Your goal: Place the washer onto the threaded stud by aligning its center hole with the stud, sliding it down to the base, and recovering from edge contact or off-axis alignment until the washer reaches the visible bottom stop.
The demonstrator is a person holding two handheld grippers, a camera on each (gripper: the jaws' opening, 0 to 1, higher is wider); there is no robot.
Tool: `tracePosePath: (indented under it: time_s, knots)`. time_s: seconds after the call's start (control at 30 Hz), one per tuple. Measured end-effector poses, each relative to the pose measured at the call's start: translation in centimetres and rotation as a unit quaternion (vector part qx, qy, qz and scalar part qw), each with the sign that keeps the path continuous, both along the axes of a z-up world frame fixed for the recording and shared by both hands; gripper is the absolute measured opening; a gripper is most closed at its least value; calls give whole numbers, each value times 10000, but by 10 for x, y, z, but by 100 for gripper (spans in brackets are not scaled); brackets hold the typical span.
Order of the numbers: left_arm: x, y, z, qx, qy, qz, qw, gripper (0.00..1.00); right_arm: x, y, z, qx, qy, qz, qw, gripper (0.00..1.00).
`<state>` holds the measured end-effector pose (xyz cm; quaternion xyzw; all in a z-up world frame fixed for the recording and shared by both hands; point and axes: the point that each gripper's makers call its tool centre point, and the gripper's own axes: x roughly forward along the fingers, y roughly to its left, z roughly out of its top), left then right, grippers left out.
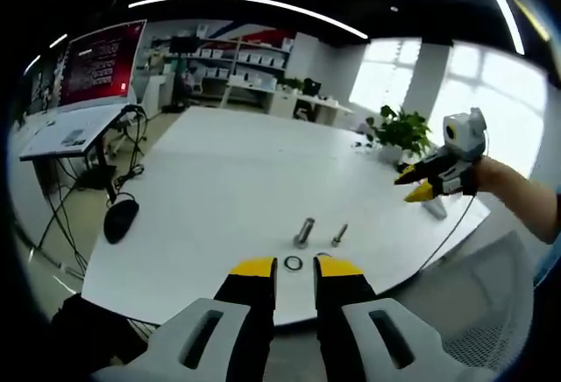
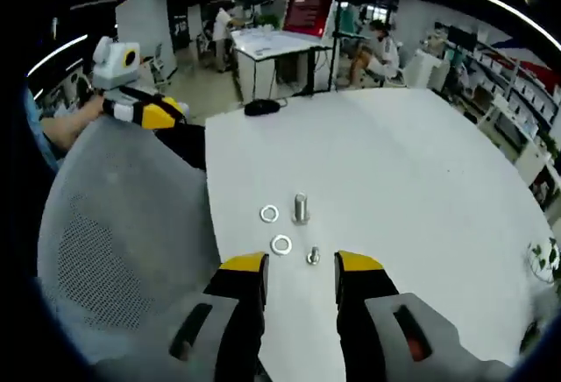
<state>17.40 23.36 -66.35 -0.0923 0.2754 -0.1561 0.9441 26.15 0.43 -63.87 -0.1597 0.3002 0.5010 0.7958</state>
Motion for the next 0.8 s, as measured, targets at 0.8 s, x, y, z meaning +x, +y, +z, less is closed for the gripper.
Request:
tracePosePath:
  time_s: [0.8]
  knots:
    - [0, 3, -5, 168, 96, -56, 9998, 15, -97, -45, 2, 1490, 106, -1628, 9753, 37]
